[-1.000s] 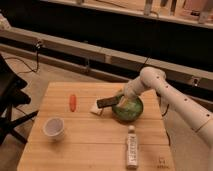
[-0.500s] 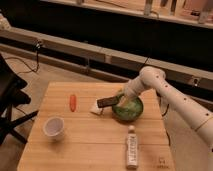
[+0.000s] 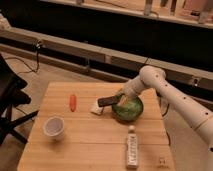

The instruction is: Place the eraser on the white sponge

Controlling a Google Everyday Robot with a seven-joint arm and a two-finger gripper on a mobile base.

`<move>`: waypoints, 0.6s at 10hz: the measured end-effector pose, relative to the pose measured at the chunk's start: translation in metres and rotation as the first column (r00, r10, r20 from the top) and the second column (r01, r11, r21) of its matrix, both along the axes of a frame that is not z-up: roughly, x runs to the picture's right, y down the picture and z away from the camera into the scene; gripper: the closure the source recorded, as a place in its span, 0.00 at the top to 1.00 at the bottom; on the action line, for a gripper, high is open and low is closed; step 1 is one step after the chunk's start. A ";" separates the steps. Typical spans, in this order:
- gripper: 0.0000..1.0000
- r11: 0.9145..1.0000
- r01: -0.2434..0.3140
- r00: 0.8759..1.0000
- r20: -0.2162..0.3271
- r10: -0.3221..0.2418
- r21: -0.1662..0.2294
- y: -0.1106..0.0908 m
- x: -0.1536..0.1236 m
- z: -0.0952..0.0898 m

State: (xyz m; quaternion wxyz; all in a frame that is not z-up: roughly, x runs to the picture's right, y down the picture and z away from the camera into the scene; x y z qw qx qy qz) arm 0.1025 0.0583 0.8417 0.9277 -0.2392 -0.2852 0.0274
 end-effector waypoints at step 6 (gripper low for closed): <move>0.80 0.988 0.154 0.983 0.103 -0.153 -0.004 -0.002 -0.092 0.007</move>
